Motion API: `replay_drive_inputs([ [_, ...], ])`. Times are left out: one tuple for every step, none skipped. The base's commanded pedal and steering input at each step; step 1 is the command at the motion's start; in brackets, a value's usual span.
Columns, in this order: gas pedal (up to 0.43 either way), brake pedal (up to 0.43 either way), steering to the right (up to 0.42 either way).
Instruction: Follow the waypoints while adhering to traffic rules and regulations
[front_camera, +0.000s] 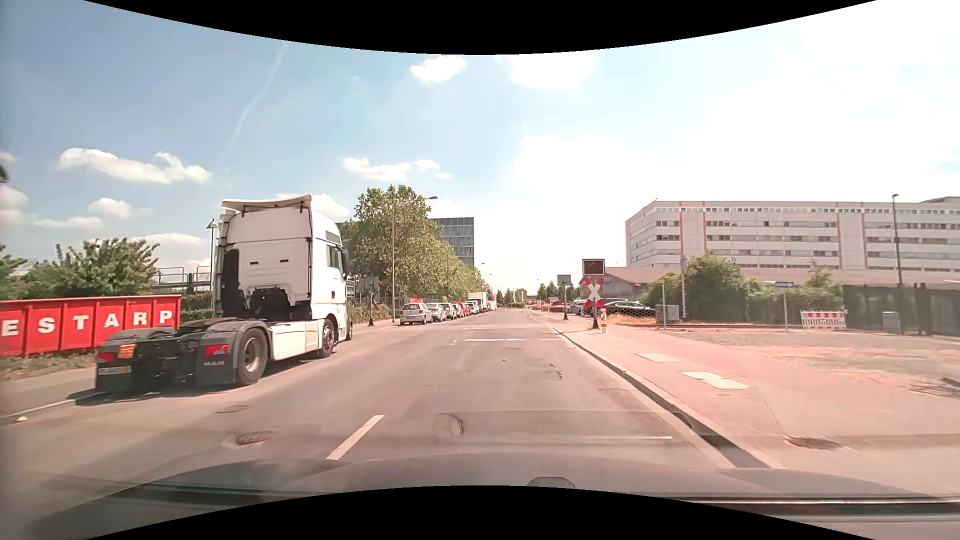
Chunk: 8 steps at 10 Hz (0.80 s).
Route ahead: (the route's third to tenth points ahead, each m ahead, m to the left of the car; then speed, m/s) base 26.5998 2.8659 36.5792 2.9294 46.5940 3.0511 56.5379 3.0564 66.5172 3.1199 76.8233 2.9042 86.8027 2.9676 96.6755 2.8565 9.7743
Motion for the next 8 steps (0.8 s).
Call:
replay_drive_inputs([
  [0.047,0.000,-0.004],
  [0.039,0.000,-0.004],
  [0.028,0.000,-0.004],
  [0.028,0.000,-0.004],
  [0.028,0.000,-0.003],
  [0.000,0.000,-0.003],
  [0.000,0.000,-0.003],
  [0.000,0.000,-0.004],
])
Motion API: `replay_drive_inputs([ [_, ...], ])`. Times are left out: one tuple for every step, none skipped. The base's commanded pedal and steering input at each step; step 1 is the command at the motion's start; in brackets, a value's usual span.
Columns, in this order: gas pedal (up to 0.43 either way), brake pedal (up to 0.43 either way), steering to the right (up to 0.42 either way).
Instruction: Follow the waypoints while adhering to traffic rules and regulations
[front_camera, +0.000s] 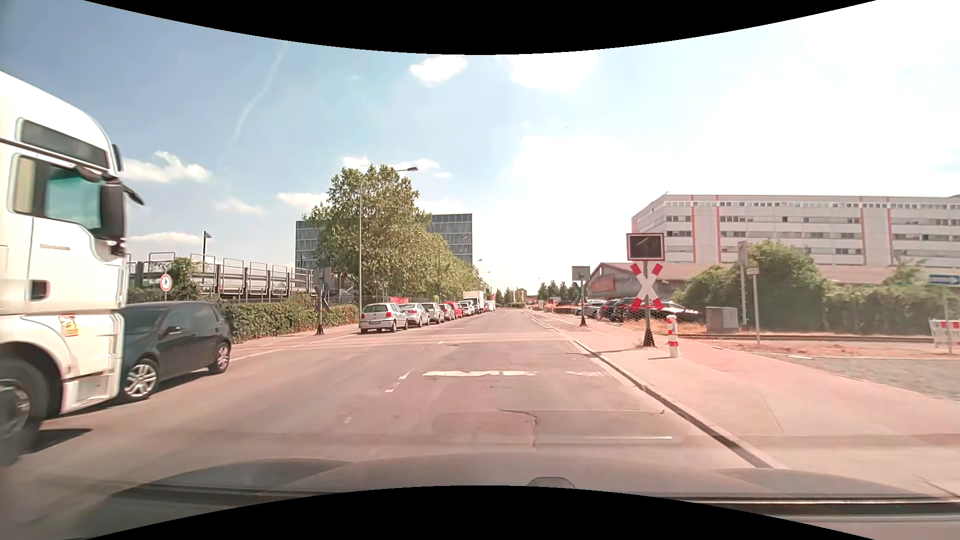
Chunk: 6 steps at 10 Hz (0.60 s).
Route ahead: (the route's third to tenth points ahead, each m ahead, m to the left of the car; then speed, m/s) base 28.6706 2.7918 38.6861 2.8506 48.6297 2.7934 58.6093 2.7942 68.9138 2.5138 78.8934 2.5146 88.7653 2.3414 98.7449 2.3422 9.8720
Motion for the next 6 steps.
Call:
replay_drive_inputs([
  [0.000,0.000,-0.006],
  [0.000,0.000,-0.006],
  [0.000,0.000,-0.006],
  [0.000,0.000,-0.006],
  [0.000,0.000,-0.006],
  [0.000,0.000,-0.006],
])
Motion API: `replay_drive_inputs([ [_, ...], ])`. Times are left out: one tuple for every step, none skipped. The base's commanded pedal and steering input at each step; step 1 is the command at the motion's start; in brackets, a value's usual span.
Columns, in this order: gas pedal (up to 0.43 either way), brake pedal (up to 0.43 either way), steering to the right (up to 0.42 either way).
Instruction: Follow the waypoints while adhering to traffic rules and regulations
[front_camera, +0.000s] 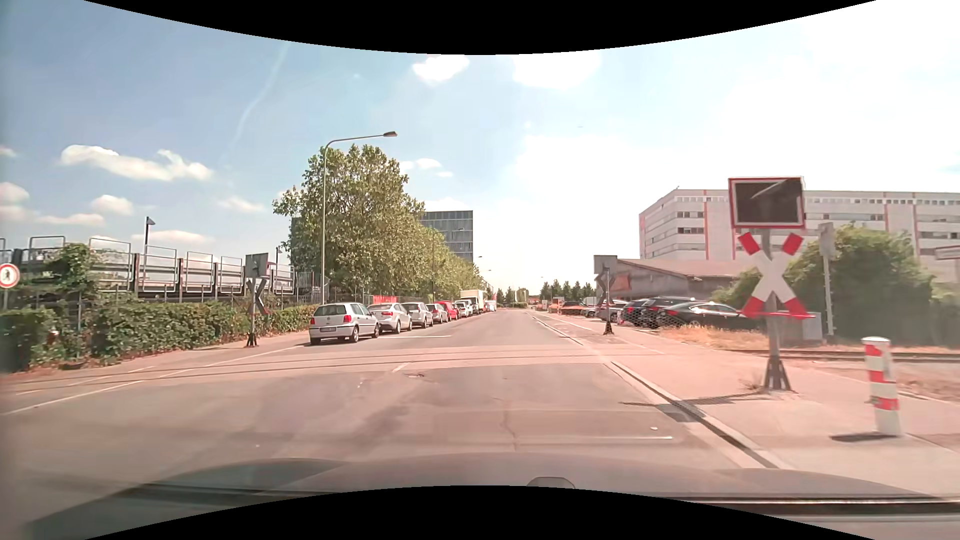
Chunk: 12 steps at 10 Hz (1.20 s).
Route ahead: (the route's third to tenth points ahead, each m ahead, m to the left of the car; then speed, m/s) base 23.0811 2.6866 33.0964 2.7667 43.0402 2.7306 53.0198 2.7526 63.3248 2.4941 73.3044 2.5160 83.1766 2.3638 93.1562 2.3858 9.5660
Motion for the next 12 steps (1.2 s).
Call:
replay_drive_inputs([
  [0.000,0.000,-0.006],
  [0.000,0.000,-0.006],
  [0.000,0.000,-0.006],
  [0.000,0.000,-0.006],
  [0.000,0.000,-0.005],
  [0.000,0.000,-0.005],
  [0.000,0.000,-0.003],
  [0.000,0.000,-0.003],
  [0.000,0.000,-0.003],
  [0.000,0.000,-0.003],
  [0.000,0.000,-0.003],
  [0.000,0.000,-0.003],
])
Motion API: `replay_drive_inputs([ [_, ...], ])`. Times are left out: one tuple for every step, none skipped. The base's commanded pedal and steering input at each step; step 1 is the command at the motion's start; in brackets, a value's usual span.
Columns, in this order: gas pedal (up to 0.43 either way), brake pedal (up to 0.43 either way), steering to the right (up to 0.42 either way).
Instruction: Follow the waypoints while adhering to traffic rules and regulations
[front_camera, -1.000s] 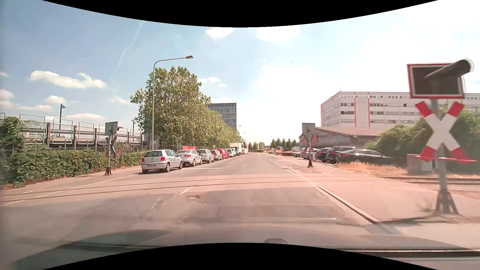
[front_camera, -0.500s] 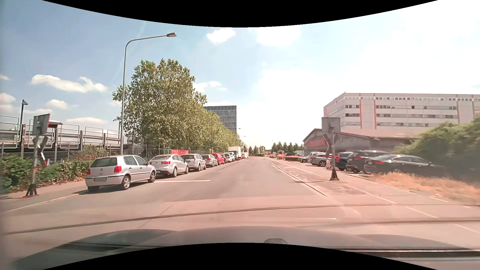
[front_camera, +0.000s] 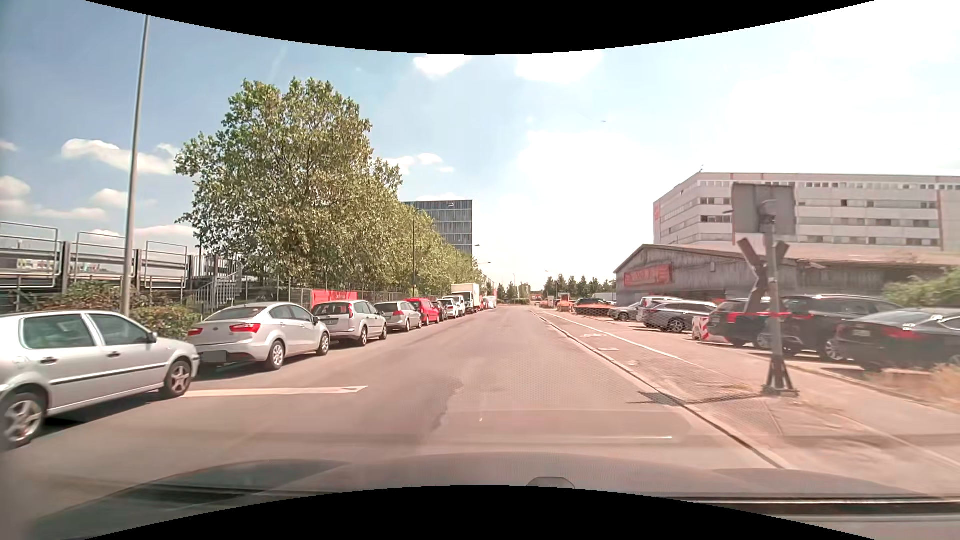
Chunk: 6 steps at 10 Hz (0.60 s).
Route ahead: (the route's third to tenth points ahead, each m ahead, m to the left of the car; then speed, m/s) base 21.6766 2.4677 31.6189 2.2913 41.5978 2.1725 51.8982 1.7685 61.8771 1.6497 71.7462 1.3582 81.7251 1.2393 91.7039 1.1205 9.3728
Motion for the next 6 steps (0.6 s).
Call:
replay_drive_inputs([
  [0.000,0.000,-0.003],
  [0.000,0.000,-0.003],
  [0.000,0.000,-0.003],
  [0.000,0.000,-0.003],
  [0.000,0.000,-0.004],
  [0.000,0.000,-0.003],
])
